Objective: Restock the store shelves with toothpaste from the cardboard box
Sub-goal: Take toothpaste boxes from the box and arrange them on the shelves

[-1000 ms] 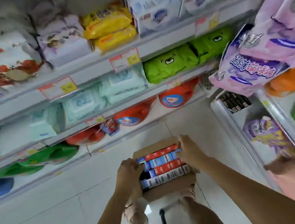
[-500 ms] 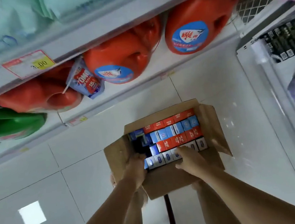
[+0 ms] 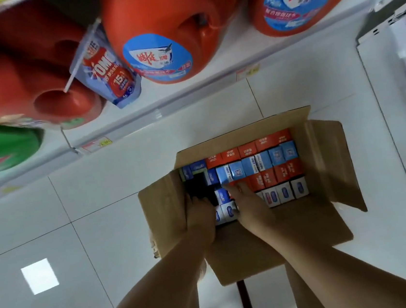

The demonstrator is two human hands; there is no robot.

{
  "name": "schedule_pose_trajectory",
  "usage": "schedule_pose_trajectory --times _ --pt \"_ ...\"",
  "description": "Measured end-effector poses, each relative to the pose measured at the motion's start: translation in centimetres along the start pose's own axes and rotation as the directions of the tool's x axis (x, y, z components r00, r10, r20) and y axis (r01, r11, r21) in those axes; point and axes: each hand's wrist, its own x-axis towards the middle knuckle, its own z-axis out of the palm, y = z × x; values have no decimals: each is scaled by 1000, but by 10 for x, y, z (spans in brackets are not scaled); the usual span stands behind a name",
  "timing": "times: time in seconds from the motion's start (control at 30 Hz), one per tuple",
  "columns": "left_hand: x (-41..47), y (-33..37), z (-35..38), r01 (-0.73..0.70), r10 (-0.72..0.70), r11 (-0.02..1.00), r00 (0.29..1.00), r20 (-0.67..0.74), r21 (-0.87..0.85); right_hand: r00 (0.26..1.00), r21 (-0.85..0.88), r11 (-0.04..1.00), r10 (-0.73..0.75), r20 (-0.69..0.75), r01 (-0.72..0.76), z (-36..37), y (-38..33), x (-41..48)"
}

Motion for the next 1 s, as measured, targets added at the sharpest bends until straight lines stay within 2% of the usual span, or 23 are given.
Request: schedule_pose_trajectory --times 0.13,0.23,0.3,0.43,0.53,0.6,0.67,0.7,0.73,0.83,0.93,1.0 --pt "-6 -5 -14 -40 38 999 996 -77 -25 998 -32 998 -46 40 47 4 0 7" --pt "-19 -19 -31 -112 98 992 971 -217 -53 1000 -56 998 -8 28 10 6 -5 12" --pt "-37 -39 -44 -180 142 982 903 -405 -58 1000 -85 996 -9 -2 9 8 -10 13" --pt "-80 -93 -66 -369 172 896 802 -572 -247 997 -109 992 56 -60 -62 12 -21 12" --pt "-101 -127 -71 -355 63 799 852 -520 -485 988 -134 985 90 -124 -106 16 -26 11" --pt "-114 -143 -68 -309 -58 723 864 -500 -618 962 15 979 201 -187 -202 19 -29 11" --pt "-126 -155 -63 -319 -140 651 841 -522 -689 912 187 936 336 -236 -297 24 -34 13" --pt "-131 -159 -61 -336 -171 618 825 -539 -710 893 218 919 376 -245 -328 27 -36 14" --pt "-135 -163 -61 -363 -194 572 811 -551 -736 879 229 906 407 -247 -355 29 -38 15" --pt "-146 -170 -63 -444 -256 346 803 -538 -827 849 183 891 452 -274 -416 35 -43 21" --pt "-149 -172 -73 -509 -383 33 788 -481 -860 803 138 867 496 -332 -479 36 -50 25" --pt "-146 -176 -80 -525 -514 -157 767 -385 -836 787 145 856 514 -341 -497 36 -55 25"
